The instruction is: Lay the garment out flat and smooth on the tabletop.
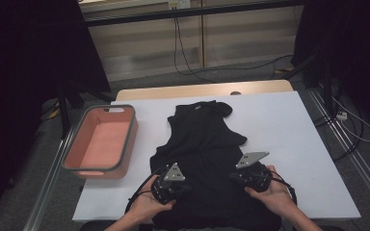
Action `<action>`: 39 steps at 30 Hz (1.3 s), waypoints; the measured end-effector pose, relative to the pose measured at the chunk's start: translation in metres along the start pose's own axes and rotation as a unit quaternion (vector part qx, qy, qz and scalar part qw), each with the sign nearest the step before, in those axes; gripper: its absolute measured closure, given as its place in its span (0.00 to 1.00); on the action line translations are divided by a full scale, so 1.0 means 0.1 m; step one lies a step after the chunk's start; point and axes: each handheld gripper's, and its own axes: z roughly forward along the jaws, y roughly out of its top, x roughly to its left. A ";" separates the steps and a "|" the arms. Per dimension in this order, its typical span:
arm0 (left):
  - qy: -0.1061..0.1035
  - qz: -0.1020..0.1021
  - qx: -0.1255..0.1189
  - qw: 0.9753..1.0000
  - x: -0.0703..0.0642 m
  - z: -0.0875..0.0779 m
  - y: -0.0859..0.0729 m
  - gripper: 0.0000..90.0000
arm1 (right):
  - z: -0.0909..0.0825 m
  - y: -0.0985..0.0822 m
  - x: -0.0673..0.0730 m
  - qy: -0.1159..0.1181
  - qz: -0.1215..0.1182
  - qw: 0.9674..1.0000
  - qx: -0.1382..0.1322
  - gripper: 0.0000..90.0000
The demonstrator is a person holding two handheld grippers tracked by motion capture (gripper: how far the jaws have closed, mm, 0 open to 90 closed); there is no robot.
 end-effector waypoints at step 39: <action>-0.057 0.008 0.027 0.998 -0.46 -0.40 -0.39 1.00 | -0.48 -0.46 0.68 0.056 -0.003 0.998 0.027 0.99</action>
